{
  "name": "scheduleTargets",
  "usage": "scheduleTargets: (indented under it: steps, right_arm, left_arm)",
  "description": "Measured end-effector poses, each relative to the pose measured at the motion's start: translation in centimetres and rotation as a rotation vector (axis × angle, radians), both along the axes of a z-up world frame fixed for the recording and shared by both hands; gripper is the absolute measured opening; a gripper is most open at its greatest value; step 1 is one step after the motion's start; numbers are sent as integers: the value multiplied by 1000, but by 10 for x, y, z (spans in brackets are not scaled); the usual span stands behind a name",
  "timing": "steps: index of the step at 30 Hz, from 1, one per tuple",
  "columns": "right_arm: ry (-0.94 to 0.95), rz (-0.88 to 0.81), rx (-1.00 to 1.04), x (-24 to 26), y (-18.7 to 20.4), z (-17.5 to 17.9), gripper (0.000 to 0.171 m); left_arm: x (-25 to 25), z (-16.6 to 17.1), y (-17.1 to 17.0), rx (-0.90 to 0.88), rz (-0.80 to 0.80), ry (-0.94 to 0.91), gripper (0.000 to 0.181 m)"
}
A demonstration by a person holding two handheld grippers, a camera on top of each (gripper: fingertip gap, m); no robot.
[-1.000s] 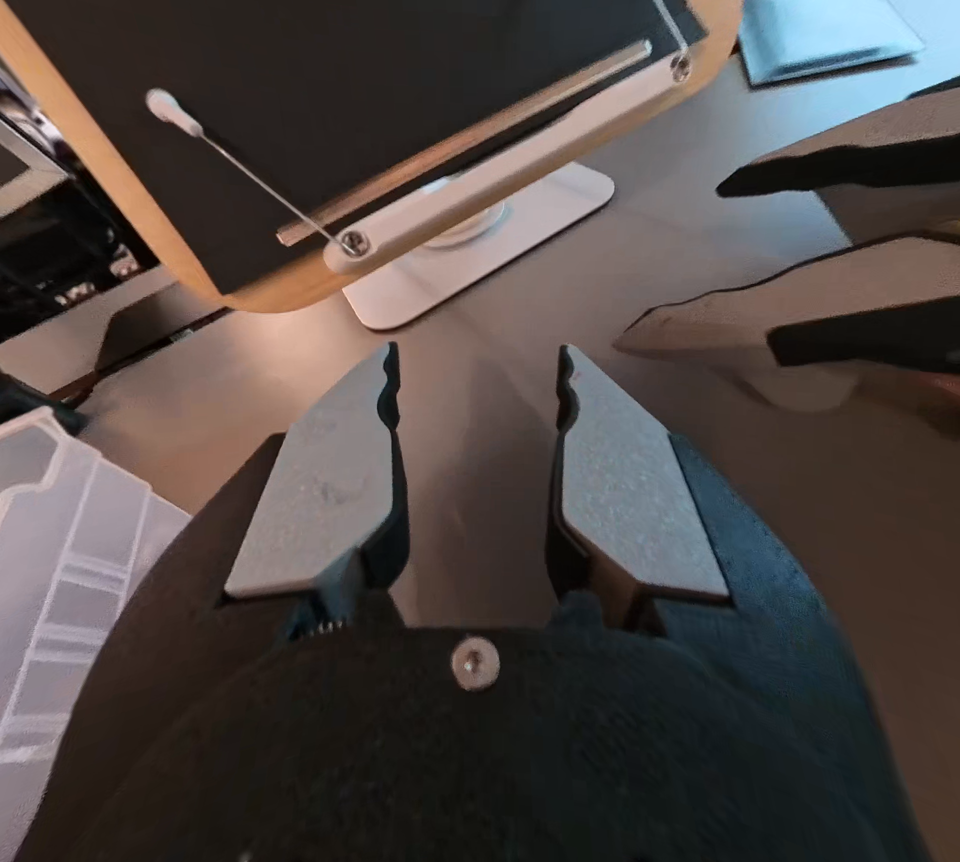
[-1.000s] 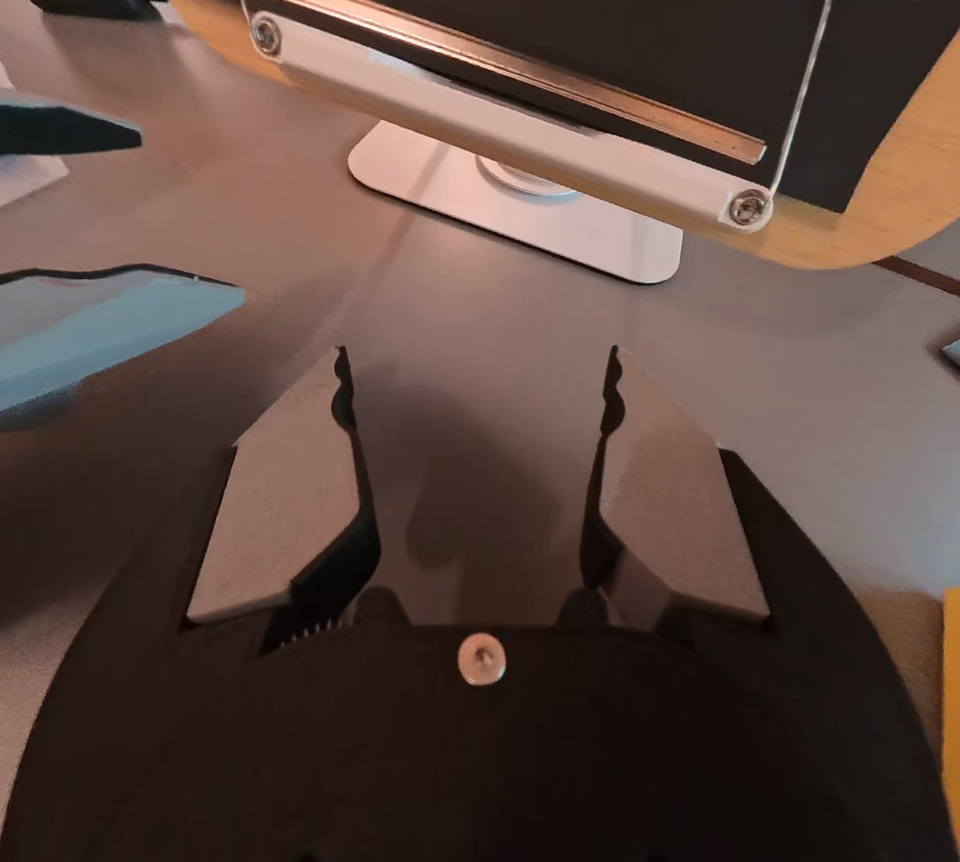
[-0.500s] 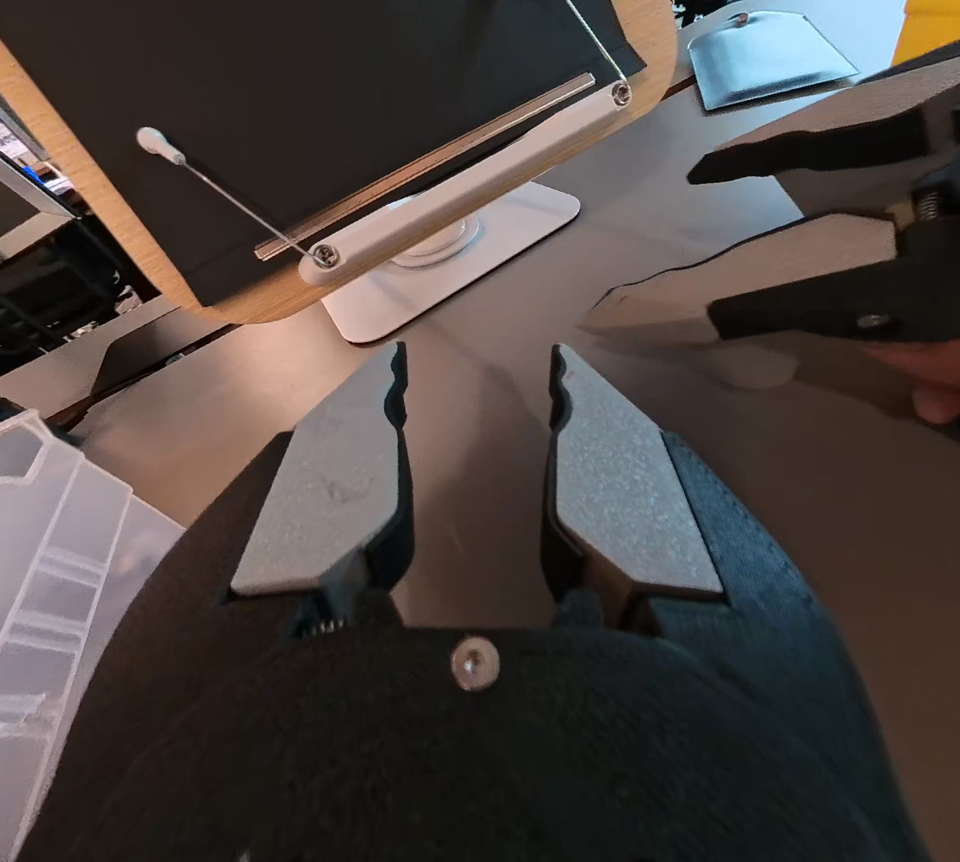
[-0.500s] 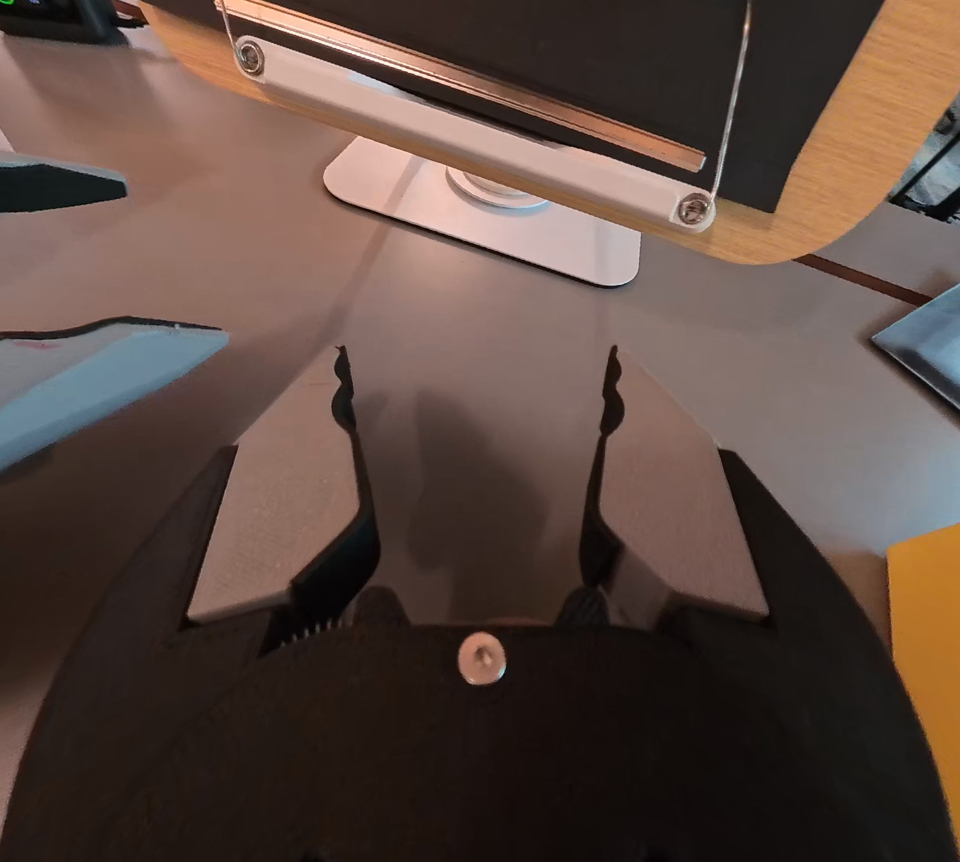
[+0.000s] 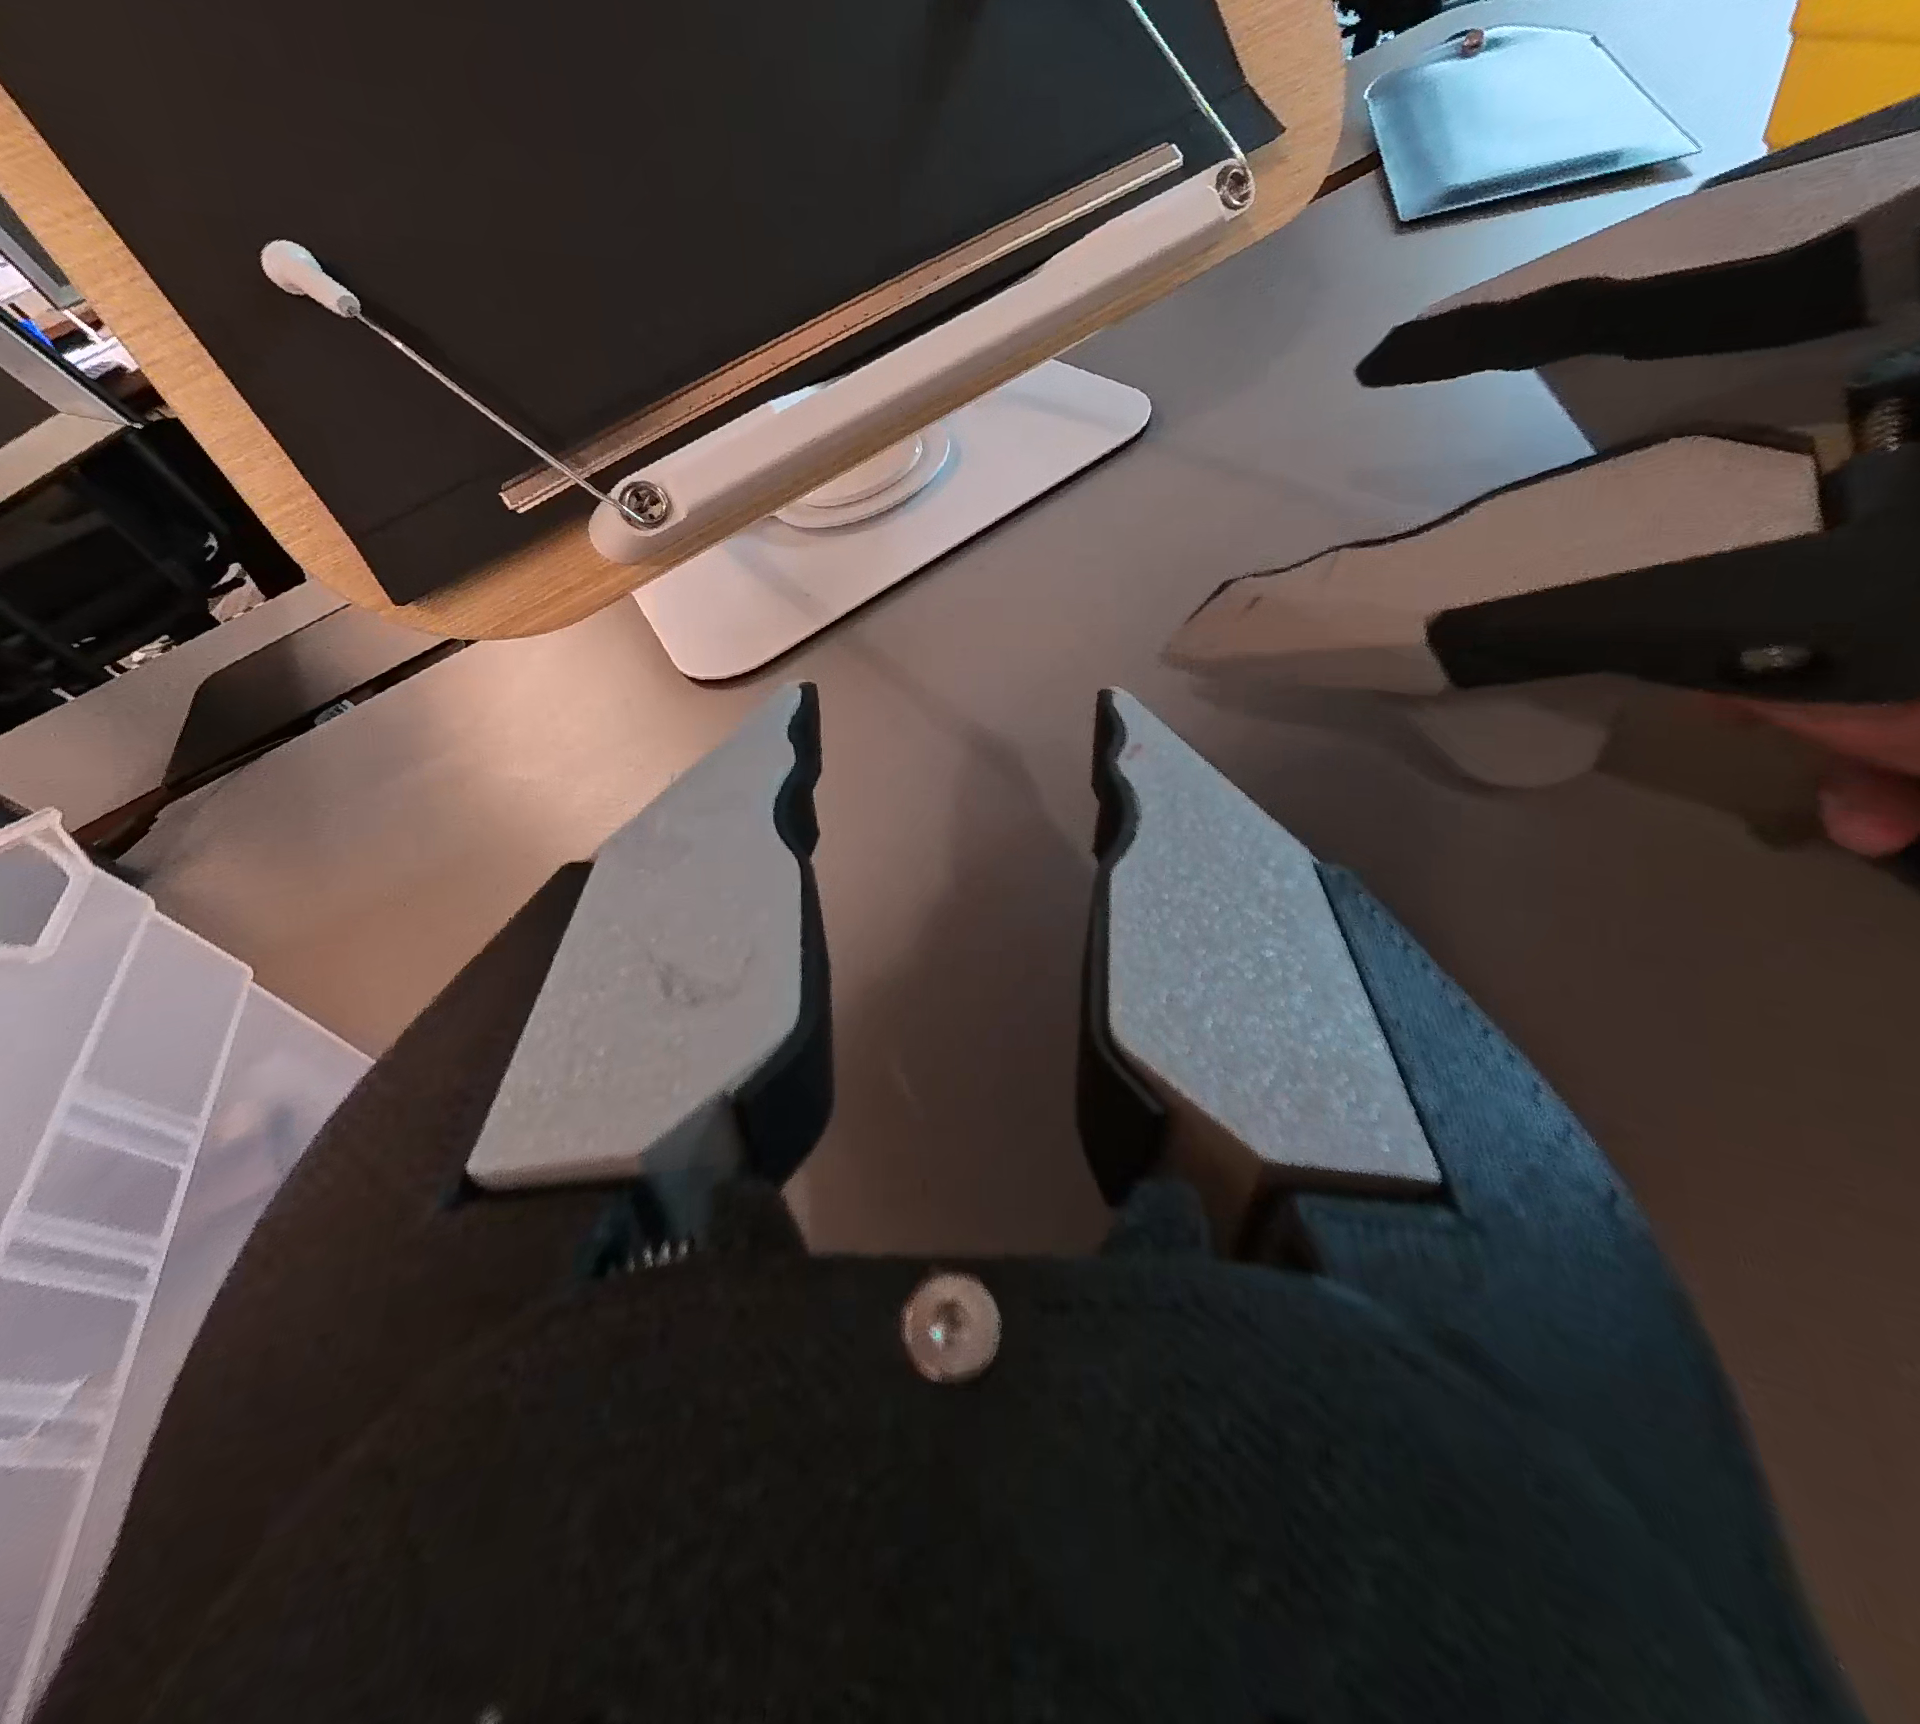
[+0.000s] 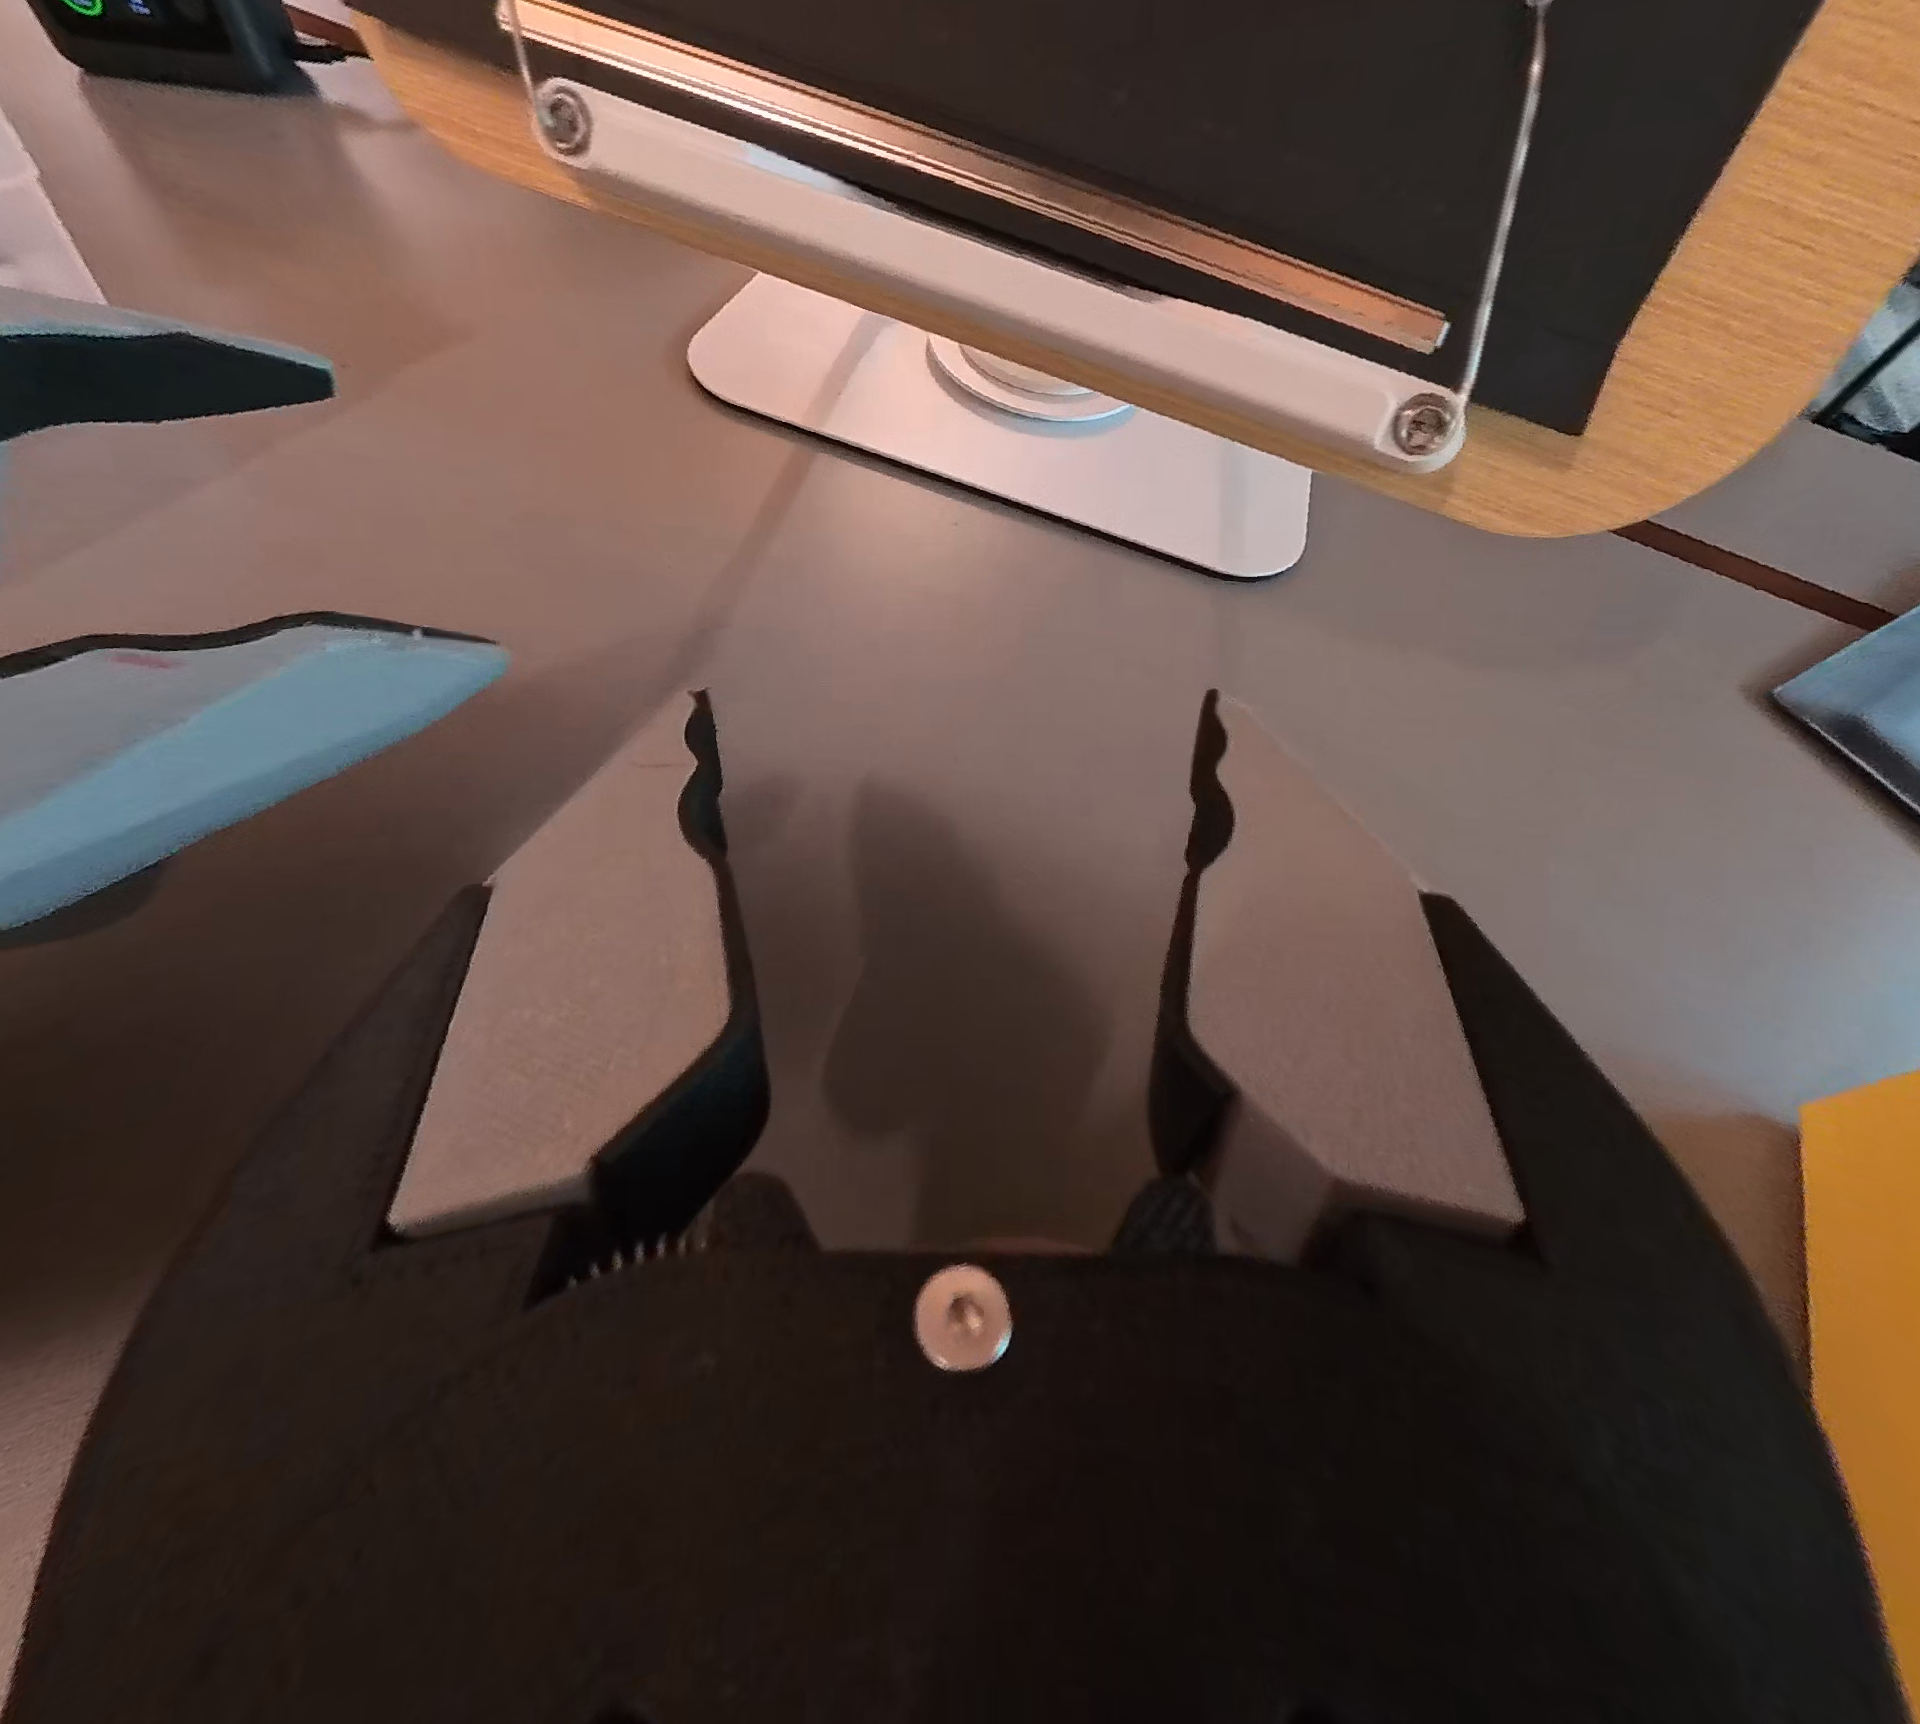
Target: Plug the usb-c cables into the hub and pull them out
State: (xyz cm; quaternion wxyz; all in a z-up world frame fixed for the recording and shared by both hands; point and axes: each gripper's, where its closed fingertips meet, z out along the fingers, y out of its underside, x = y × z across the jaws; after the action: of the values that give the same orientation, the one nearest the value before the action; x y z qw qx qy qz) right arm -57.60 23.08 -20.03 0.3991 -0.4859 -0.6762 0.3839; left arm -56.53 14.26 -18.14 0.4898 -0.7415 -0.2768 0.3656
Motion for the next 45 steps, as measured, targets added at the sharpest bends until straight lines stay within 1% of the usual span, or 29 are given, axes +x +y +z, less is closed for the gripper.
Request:
scheduleTargets:
  steps: [9,16,45]
  right_arm:
    - [2,42,41,5,-14,-1,84]
    - [-9,49,14,5,-13,-2,81]
    - [-31,88,30,6,-19,-6,71]
  left_arm:
    - [1,1,0,9,-7,2,49]
    - [2,1,1,-1,-13,10,47]
    - [4,1,1,-20,-18,23,46]
